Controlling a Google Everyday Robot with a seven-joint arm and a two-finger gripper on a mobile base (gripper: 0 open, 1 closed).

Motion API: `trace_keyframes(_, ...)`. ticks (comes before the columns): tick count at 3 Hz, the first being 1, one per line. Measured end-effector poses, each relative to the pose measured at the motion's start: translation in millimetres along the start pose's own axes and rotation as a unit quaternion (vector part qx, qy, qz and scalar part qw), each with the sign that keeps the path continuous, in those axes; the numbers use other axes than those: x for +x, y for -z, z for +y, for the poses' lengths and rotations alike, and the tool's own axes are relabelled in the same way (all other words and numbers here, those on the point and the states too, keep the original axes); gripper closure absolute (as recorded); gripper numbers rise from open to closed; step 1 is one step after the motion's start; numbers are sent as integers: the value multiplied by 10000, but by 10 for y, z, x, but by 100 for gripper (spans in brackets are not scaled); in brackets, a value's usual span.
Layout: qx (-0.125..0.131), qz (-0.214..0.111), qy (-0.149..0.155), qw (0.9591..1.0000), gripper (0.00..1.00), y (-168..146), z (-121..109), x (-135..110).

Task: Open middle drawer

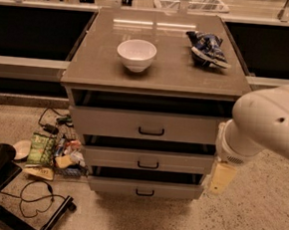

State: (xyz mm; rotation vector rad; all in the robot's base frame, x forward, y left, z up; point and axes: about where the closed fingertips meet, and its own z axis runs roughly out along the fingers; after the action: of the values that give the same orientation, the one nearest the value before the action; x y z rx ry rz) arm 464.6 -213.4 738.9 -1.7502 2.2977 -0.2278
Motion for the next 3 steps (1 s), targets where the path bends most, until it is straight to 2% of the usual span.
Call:
trace_keyframes(1, -65, 151, 11, 9999, 0, -470, 13, 38)
trace_keyframes(2, -65, 151, 11, 9999, 0, -470, 13, 38)
trace_keyframes(3, -193, 128, 224, 9995, 0, -828, 90, -67)
